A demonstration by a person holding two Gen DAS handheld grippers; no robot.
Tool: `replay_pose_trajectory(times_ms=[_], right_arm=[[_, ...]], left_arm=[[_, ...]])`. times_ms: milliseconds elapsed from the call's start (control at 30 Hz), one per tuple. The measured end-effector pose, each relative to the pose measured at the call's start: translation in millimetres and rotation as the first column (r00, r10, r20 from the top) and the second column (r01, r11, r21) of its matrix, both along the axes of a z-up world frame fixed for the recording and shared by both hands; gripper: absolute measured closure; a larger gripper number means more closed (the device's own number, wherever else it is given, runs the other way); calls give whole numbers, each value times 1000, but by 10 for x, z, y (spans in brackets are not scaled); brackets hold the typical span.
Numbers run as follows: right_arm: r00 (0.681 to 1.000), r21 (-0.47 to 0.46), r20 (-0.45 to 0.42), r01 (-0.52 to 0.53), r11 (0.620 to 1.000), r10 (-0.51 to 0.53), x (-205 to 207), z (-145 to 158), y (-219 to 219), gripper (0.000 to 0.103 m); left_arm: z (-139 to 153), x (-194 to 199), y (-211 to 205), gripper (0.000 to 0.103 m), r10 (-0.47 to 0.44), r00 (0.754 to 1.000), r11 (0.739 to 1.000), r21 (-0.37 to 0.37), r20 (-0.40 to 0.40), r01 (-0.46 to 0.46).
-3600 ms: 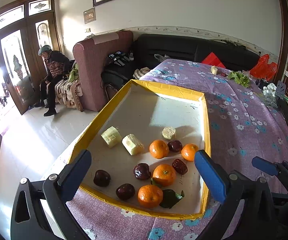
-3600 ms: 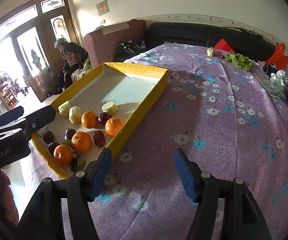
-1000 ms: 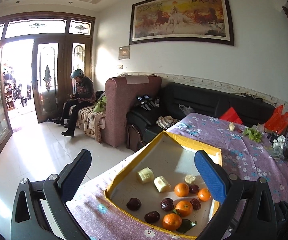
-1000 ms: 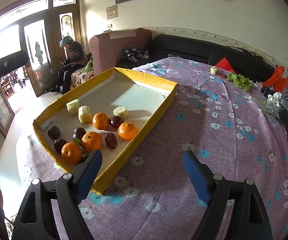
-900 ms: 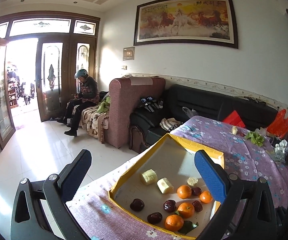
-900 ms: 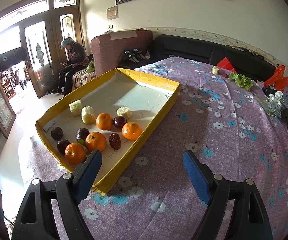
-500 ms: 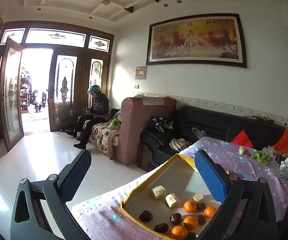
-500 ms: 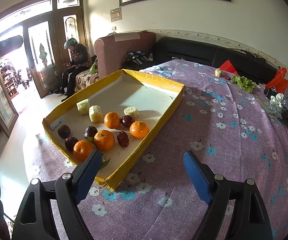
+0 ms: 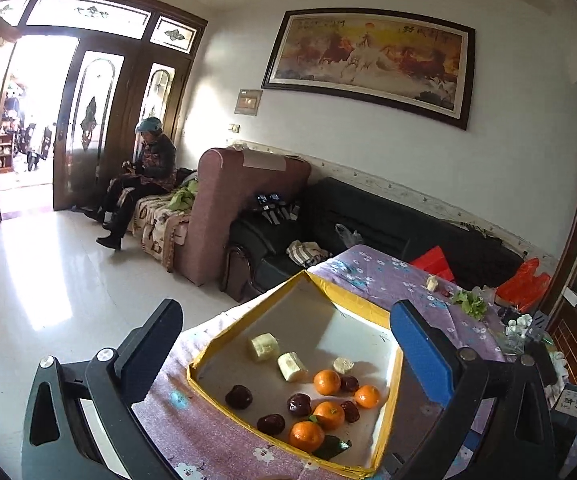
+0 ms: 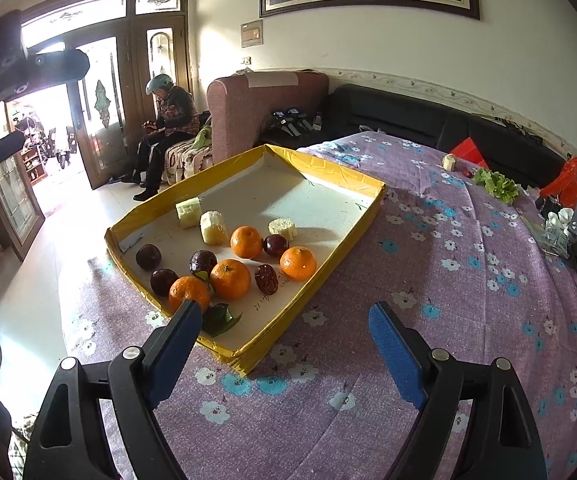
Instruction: Organize fruits
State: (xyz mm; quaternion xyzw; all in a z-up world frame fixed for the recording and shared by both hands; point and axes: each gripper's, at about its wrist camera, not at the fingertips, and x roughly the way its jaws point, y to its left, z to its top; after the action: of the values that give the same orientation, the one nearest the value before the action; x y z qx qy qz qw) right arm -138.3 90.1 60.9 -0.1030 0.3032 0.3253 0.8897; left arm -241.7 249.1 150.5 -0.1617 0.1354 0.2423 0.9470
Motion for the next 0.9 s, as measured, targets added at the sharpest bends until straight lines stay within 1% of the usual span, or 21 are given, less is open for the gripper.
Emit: replay_pose_trajectory(times_ms=[100, 167, 200, 233, 267, 300, 367, 400, 467, 567, 667, 767, 900], right_arm=[[1000, -2, -1, -8, 1000, 8, -16, -2, 16, 14], [1000, -6, 4, -14, 1000, 14, -29, 1, 42, 14], [1000, -9, 9, -16, 1000, 16, -37, 3, 53, 14], [1000, -13, 13, -19, 1000, 19, -44, 6, 65, 14], [1000, -21, 17, -22, 1000, 23, -52, 8, 85, 14], [1000, -24, 19, -24, 999, 25, -60, 13, 96, 14], [999, -32, 23, -30, 999, 31, -70, 23, 123, 14], [999, -35, 25, -32, 999, 32, -77, 26, 132, 14], [999, -41, 29, -35, 999, 36, -96, 33, 153, 14], [999, -53, 29, -39, 998, 40, -110, 21, 189, 14], [999, -61, 27, -40, 997, 42, -116, 10, 212, 14], [999, -66, 27, -43, 997, 45, -119, 9, 228, 14], [999, -72, 27, -45, 996, 47, -128, 4, 248, 13]], left_arm=[[-95, 91, 71, 0, -23, 998, 999, -35, -55, 21], [-160, 123, 127, 0, -2, 997, 998, -62, -81, -3], [-184, 116, 146, 0, 12, 995, 998, -63, -96, -19], [-215, 141, 161, 0, 37, 991, 998, -53, -130, -44], [-249, 190, 152, 0, 68, 981, 997, -22, -179, -73], [-276, 232, 133, 0, 84, 974, 996, 9, -212, -84], [-298, 245, 105, 0, 105, 965, 994, 58, -241, -94], [-309, 250, 97, 0, 103, 965, 994, 63, -243, -90], [-282, 241, 83, 0, 79, 969, 996, 49, -234, -69], [-271, 252, 92, 0, 66, 969, 997, 41, -238, -58], [-323, 275, 133, 0, 36, 965, 999, 3, -261, -36], [-374, 281, 185, 0, 31, 960, 999, -32, -279, -42], [-415, 273, 192, 0, 37, 953, 998, -37, -301, -51]])
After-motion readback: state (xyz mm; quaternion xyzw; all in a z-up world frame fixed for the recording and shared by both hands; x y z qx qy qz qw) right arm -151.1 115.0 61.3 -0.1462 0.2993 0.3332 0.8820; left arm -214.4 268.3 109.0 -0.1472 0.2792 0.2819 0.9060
